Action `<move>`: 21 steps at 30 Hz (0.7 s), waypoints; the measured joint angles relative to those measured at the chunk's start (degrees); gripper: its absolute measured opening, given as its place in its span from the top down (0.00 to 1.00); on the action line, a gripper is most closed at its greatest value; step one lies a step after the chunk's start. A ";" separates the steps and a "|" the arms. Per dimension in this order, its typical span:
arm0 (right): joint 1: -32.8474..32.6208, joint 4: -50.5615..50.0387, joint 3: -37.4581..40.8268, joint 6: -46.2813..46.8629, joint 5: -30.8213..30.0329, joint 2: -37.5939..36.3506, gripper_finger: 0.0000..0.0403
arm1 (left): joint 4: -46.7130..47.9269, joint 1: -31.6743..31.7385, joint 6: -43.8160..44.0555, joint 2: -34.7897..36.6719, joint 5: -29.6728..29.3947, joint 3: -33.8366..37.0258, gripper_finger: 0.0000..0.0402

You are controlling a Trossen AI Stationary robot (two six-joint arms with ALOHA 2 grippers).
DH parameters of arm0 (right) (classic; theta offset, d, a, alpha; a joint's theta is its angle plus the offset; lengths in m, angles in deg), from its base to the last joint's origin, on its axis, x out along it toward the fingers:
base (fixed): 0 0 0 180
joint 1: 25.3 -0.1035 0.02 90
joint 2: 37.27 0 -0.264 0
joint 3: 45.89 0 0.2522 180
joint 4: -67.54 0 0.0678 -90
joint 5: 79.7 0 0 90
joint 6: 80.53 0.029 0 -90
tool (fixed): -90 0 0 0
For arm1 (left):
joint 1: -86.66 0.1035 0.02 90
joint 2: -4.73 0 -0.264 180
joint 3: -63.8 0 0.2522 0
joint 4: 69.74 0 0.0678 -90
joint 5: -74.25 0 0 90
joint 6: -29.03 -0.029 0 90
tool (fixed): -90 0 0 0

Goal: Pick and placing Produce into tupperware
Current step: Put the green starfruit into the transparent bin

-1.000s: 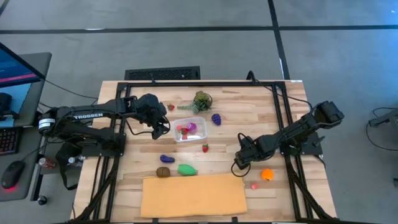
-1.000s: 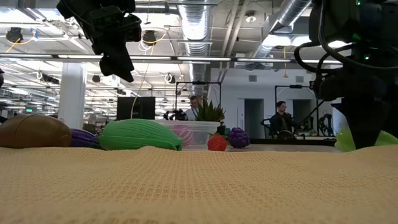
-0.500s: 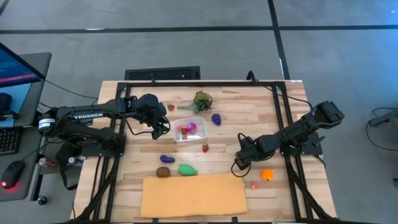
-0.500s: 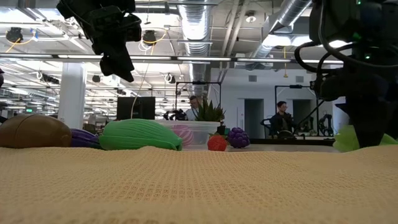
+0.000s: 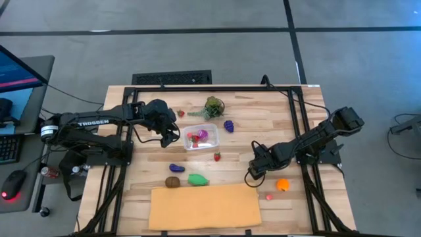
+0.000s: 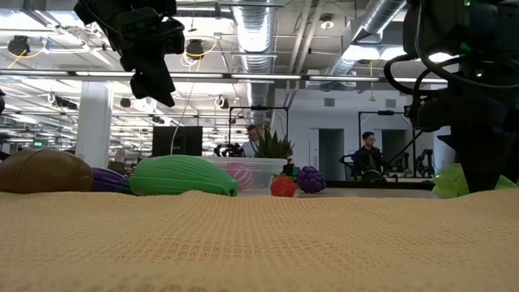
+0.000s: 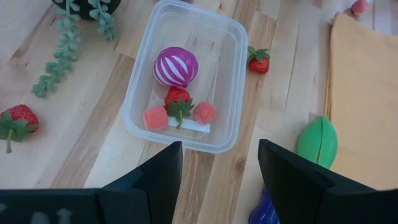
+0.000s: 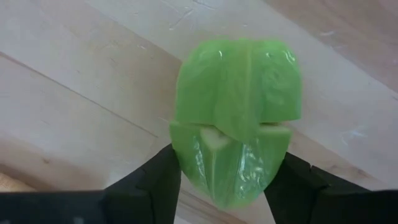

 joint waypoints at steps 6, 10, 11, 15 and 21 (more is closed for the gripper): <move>0.04 0.00 0.01 0.00 -0.28 0.00 0.47 | -0.09 0.01 0.00 0.00 0.01 0.00 0.50; 0.38 -0.04 0.01 -0.04 -0.71 0.00 0.42 | -0.07 0.00 0.02 0.00 0.01 0.00 0.50; 0.46 -0.07 0.03 -0.02 -1.13 0.00 0.41 | -0.08 0.00 0.02 0.00 0.01 0.00 0.50; 0.68 -0.27 0.03 -0.02 -1.80 0.00 0.41 | -0.07 0.01 0.02 0.00 0.01 0.00 0.50; 0.68 -1.10 0.03 -0.04 -2.62 0.00 0.42 | -0.04 0.01 0.02 0.00 0.01 0.00 0.50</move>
